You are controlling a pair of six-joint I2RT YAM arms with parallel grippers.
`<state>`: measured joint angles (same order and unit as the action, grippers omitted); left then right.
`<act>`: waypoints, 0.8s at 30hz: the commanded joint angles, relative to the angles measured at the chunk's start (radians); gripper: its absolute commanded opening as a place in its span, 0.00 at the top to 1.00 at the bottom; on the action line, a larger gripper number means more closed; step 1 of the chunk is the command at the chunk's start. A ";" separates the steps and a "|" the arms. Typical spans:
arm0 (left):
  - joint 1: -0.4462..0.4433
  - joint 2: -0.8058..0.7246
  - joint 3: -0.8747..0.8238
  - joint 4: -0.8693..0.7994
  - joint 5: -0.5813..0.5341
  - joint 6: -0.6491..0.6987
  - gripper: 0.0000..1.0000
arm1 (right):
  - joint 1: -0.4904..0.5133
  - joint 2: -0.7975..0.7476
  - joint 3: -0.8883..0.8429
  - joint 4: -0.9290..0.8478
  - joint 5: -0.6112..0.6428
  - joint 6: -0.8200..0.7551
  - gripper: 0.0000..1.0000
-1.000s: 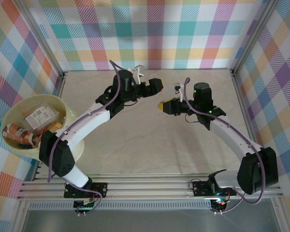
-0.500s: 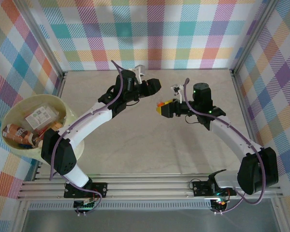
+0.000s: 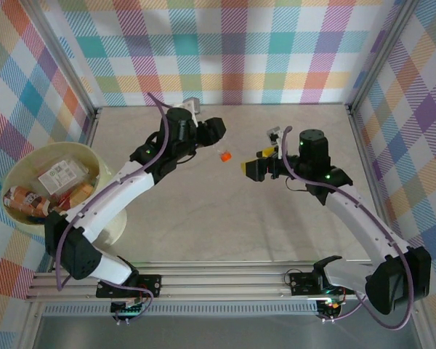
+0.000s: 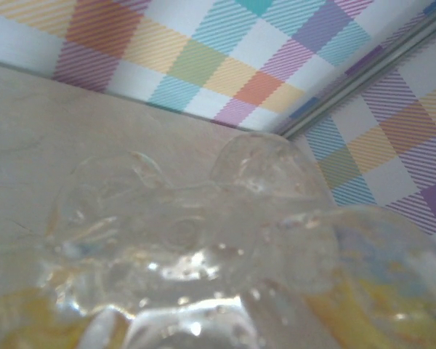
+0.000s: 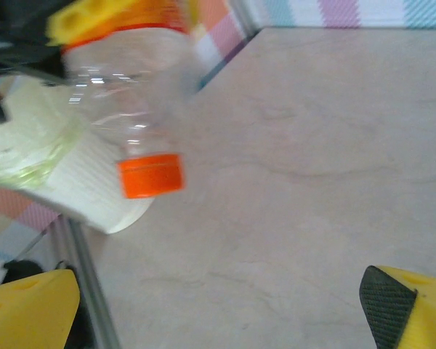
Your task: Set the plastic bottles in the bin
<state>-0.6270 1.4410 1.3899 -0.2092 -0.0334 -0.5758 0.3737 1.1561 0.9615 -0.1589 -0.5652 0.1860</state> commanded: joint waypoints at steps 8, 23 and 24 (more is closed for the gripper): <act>0.010 -0.155 -0.003 -0.224 -0.177 0.103 0.48 | 0.006 -0.027 -0.035 0.071 0.327 0.055 0.00; 0.015 -0.322 0.250 -0.791 -0.551 0.311 0.47 | 0.004 0.033 0.019 0.033 0.453 0.111 0.00; 0.015 -0.315 0.291 -0.855 -0.627 0.309 0.47 | 0.004 0.038 0.020 0.033 0.454 0.119 0.00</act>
<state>-0.6212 1.1366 1.5990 -0.8642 -0.4706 -0.3183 0.3737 1.1820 0.9440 -0.1261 -0.1299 0.2741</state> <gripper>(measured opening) 0.555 0.996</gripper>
